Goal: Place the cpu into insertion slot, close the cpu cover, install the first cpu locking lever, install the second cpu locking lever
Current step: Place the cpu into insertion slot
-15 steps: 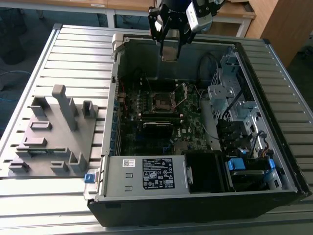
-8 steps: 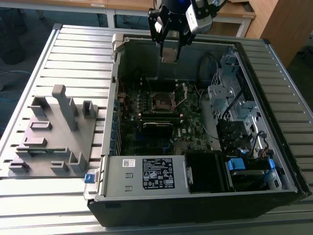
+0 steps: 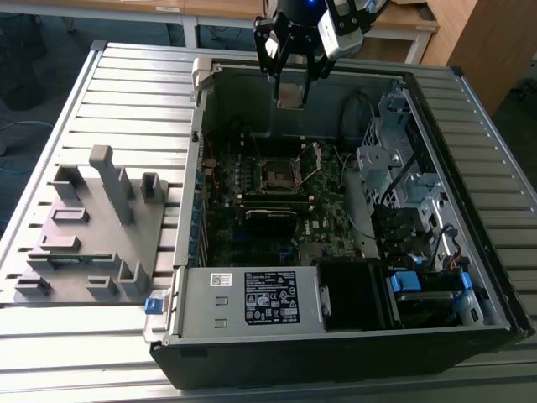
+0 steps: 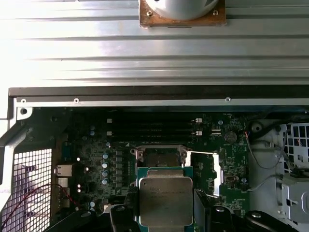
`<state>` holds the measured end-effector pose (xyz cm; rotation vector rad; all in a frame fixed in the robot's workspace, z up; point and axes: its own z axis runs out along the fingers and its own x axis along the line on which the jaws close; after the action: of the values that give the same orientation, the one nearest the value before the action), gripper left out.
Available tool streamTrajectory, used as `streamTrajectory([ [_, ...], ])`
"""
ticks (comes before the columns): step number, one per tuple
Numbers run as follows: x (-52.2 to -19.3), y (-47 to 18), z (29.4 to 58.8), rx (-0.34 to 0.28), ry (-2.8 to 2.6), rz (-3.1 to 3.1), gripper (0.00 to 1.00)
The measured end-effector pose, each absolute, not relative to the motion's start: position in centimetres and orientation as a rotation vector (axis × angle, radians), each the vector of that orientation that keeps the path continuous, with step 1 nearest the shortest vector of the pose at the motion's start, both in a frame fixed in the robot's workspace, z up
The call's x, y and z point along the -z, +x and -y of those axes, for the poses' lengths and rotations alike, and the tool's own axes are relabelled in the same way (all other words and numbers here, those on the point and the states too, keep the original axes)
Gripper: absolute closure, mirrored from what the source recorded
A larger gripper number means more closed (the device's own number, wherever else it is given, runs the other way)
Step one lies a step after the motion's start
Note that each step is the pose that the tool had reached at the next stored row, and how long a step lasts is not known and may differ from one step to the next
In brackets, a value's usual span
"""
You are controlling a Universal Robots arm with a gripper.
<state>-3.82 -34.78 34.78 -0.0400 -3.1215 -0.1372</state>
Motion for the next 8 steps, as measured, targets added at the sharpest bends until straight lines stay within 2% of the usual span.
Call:
streamTrajectory([
  [8, -34.79, -3.84, 34.78, 0.131, -0.040, 3.123, 0.46],
])
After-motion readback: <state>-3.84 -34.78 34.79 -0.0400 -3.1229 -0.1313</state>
